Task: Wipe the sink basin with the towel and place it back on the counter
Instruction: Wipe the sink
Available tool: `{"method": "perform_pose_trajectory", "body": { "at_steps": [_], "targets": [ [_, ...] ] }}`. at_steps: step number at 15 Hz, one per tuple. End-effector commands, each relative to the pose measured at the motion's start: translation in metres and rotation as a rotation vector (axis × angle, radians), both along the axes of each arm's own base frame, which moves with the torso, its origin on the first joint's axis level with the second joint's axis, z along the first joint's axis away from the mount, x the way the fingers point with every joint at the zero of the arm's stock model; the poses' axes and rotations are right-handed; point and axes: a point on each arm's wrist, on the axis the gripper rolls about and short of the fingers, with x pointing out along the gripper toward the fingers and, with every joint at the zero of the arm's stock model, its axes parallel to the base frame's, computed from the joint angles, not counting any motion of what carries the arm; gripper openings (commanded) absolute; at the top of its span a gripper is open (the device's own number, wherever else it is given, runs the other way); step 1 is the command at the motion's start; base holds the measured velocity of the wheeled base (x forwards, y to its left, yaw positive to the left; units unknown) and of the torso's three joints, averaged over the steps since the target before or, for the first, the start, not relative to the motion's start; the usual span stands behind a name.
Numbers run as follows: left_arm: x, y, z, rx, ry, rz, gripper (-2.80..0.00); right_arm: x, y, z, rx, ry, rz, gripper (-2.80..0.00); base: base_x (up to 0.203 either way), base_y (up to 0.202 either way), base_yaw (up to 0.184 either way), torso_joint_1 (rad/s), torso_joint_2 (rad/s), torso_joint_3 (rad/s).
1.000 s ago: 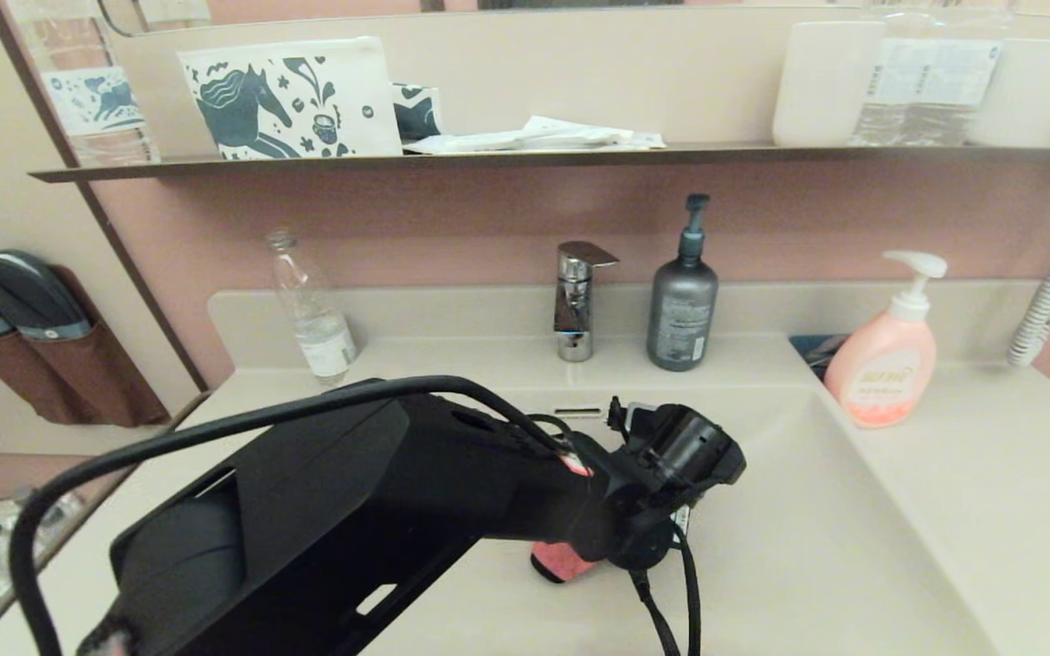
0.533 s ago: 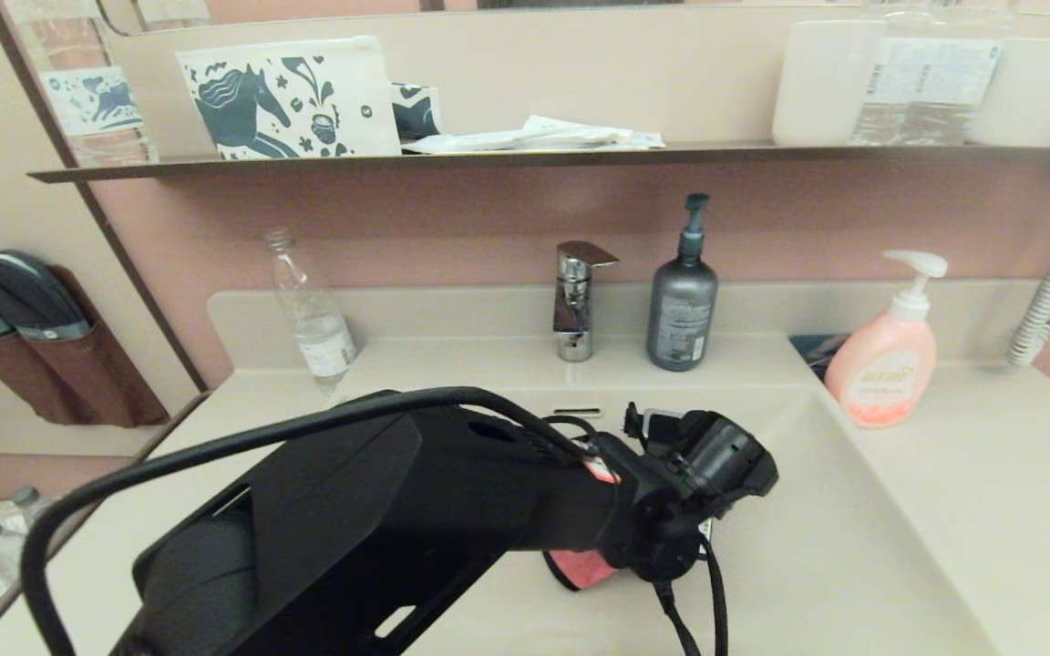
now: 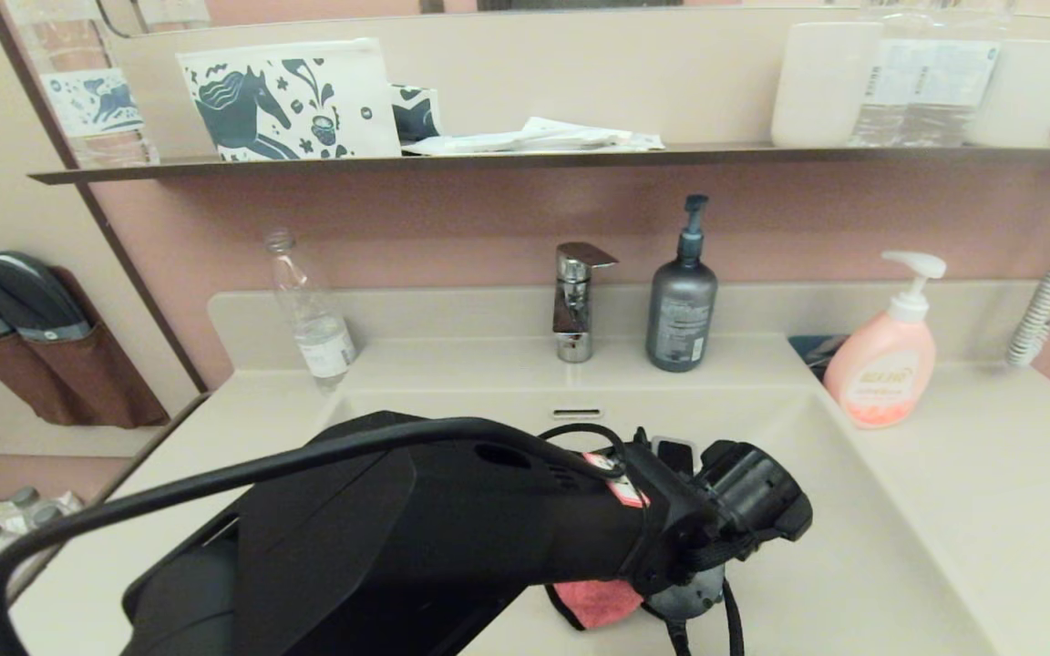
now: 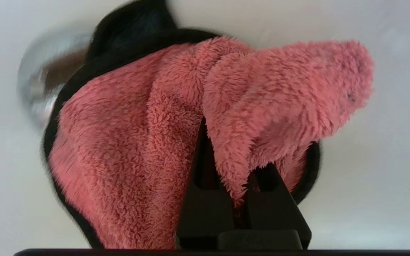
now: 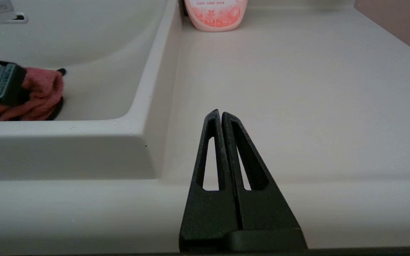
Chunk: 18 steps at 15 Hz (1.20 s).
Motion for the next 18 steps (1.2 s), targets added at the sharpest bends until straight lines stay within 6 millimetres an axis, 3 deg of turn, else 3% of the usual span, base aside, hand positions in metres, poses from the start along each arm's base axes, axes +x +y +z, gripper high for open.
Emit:
{"method": "perform_pose_trajectory", "body": {
  "at_steps": [1, 5, 9, 14, 18],
  "targets": [
    [-0.006, 0.004, -0.013, 0.066, 0.051, 0.022, -2.8, 0.0, 0.0, 0.0, 0.001, 0.001, 0.0, -2.8, 0.0, 0.0, 0.0, 0.0, 0.0, 0.0],
    [-0.014, 0.021, -0.01, 0.141, 0.129, 0.066, -2.8, 0.0, 0.0, 0.0, 0.001, 0.001, 0.0, -2.8, 0.0, 0.0, 0.0, 0.0, 0.0, 0.0],
    [-0.016, 0.051, -0.011, 0.212, 0.168, 0.099, -2.8, 0.0, 0.0, 0.0, 0.0, 0.001, 0.0, -2.8, 0.0, 0.0, 0.0, 0.0, 0.0, 0.0],
    [0.007, 0.095, 0.012, 0.23, 0.178, 0.132, -2.8, 0.0, 0.0, 0.0, 0.0, 0.001, 0.0, -2.8, 0.0, 0.0, 0.0, 0.0, 0.0, 0.0],
    [0.036, 0.124, 0.001, 0.248, 0.151, 0.112, -2.8, 0.0, 0.0, 0.0, 0.0, 0.001, 0.0, -2.8, 0.0, 0.0, 0.0, 0.0, 0.0, 0.0]
  ]
}}
